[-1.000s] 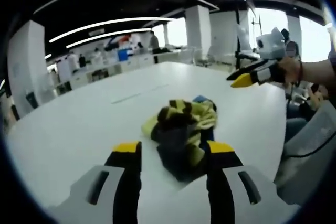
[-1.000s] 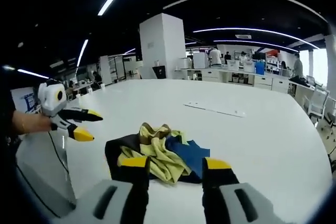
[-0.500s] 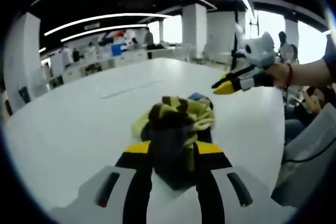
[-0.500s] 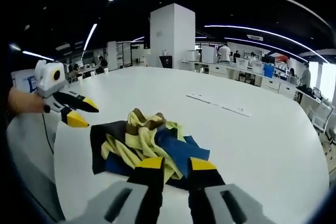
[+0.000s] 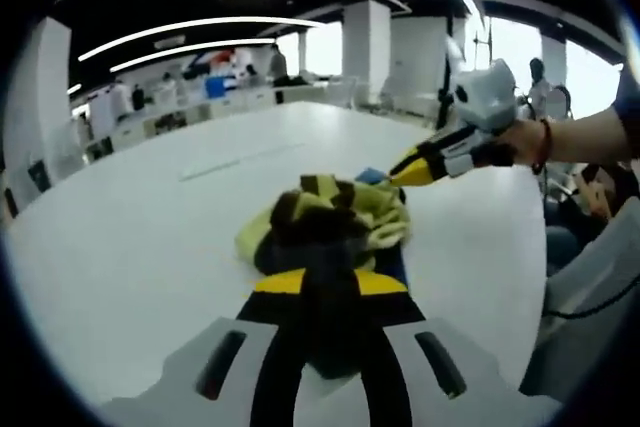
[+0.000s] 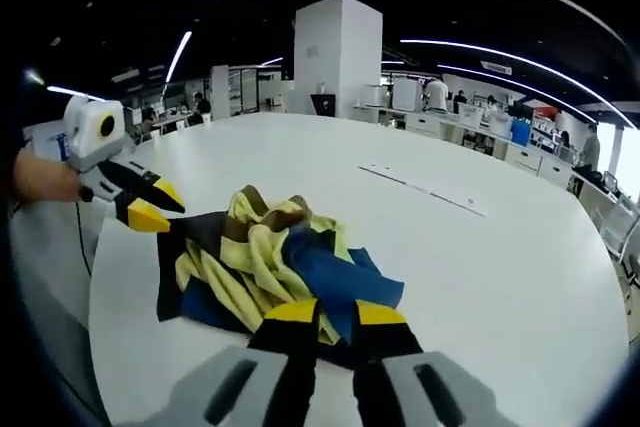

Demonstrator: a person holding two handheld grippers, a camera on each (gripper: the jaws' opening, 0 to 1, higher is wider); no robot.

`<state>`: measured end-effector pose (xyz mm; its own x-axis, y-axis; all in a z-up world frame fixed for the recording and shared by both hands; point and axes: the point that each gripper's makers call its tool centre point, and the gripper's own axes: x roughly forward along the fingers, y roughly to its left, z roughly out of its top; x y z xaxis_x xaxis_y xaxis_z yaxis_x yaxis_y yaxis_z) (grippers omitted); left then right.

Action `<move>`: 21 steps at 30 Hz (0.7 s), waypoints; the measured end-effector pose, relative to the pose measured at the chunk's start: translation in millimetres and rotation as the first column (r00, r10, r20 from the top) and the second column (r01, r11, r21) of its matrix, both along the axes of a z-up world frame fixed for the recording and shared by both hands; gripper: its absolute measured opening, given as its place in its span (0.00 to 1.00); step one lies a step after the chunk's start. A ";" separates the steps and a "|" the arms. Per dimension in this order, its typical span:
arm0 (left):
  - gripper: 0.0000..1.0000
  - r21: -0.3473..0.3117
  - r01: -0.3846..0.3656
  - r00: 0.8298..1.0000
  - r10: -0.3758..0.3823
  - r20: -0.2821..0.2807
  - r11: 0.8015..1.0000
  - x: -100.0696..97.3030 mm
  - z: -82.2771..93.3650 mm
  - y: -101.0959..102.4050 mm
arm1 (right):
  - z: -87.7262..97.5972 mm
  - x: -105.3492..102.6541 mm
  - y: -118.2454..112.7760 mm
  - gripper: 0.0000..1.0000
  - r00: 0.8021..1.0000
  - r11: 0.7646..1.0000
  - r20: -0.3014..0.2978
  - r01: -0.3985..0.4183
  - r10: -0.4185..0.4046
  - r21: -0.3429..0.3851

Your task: Fold the garment on the visible template until the final outline fits inside the template.

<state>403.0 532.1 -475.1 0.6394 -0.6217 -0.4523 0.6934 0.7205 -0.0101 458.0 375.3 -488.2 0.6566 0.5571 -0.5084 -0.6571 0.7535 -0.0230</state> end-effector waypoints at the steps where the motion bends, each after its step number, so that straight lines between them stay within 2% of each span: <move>1: 0.13 0.002 0.003 1.000 -0.003 -0.001 1.000 -0.2 -0.5 -1.1 | 0.1 0.0 0.5 0.05 1.000 1.000 0.003 -0.002 0.002 -0.003; 5: 0.09 0.015 0.012 1.000 -0.011 -0.008 1.000 -0.8 -3.7 -4.7 | 0.7 1.7 1.2 0.00 1.000 1.000 0.019 -0.014 0.014 -0.008; 8: 0.00 0.056 0.035 0.999 -0.034 -0.023 0.998 -2.6 -11.7 -4.5 | 0.6 1.6 2.6 0.00 0.999 1.000 0.023 -0.023 0.023 -0.008; 14: 0.00 0.071 0.028 1.000 -0.028 -0.006 0.997 -0.7 -11.4 -2.0 | 4.5 3.1 1.0 0.00 0.999 1.000 0.046 -0.018 0.019 -0.012; 18: 0.00 0.061 0.016 1.000 -0.017 0.011 0.998 1.4 -5.0 0.2 | 9.3 3.9 -1.8 0.00 0.998 1.000 0.063 -0.019 0.020 -0.016; 21: 0.00 0.019 0.021 1.000 -0.021 -0.015 1.000 1.0 -0.3 0.0 | 12.3 2.8 -3.6 0.00 0.997 1.000 0.068 -0.020 0.022 -0.022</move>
<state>404.0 532.1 -475.4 0.6197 -0.6260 -0.4734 0.7081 0.7061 -0.0068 460.9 371.7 -475.9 0.6787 0.5608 -0.4743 -0.6690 0.7385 -0.0841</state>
